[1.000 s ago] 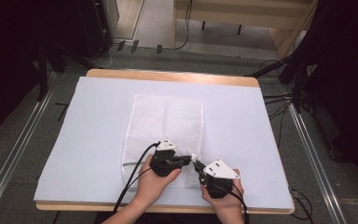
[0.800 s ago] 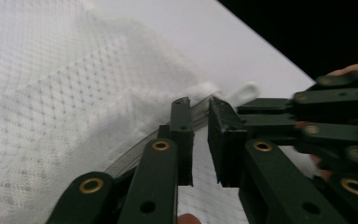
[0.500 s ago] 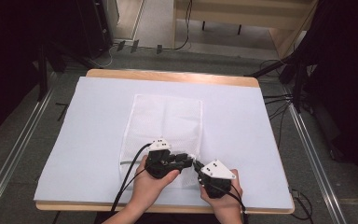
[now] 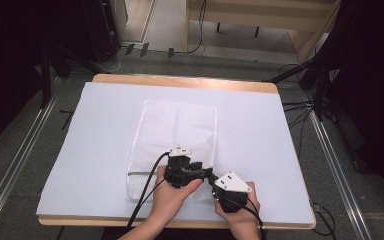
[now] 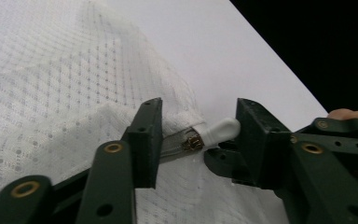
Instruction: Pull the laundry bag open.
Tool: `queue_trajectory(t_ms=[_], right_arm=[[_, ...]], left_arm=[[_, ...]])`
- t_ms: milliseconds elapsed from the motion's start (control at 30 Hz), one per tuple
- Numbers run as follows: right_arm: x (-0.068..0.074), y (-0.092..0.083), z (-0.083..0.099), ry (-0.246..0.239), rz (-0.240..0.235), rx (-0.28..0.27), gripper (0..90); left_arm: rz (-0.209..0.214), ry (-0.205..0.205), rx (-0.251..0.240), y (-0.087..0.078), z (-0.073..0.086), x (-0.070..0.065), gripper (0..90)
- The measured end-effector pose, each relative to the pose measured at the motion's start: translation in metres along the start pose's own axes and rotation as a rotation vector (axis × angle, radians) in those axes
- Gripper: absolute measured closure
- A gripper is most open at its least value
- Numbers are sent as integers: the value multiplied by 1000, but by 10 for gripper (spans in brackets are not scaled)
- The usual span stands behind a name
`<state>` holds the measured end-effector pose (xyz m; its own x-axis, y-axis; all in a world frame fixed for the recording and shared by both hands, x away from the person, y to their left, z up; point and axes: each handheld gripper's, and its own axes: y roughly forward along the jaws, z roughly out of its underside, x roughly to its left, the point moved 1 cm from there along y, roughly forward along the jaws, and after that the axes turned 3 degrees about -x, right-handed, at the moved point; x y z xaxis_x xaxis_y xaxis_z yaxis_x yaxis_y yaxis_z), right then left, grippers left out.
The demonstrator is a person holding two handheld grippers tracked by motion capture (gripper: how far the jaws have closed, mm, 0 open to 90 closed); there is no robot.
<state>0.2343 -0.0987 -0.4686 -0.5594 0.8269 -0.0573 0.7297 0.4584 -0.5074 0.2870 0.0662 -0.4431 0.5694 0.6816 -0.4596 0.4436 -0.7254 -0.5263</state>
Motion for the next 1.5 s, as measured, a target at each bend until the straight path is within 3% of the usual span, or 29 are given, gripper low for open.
queue_trajectory(t_ms=[200, 367, 533, 833, 1167, 1267, 1367, 1500], right_arm=[[-1, 0, -1, 6, 4, -1, 882], [-3, 0, -1, 13, 10, -2, 882], [-3, 0, -1, 10, 6, -11, 883], [-5, -2, -1, 16, 1, -9, 883], [-6, -2, -2, 24, -9, -1, 894], [-6, -3, -3, 31, 1, -6, 898], [-13, -7, -5, 50, 15, -18, 898], [-22, -10, -2, 72, 17, -17, 897]], left_arm=[[61, -31, -5, -8, -2, 6, 640], [89, -50, 3, -11, 1, 11, 714], [109, -68, 18, -10, 4, 17, 847], [159, -66, 42, -8, 5, 22, 873], [147, -18, 53, -8, 6, 25, 877], [107, 2, 51, -8, 6, 27, 877], [102, -24, 47, -10, 7, 37, 877], [90, -22, 48, -15, 8, 42, 877]])
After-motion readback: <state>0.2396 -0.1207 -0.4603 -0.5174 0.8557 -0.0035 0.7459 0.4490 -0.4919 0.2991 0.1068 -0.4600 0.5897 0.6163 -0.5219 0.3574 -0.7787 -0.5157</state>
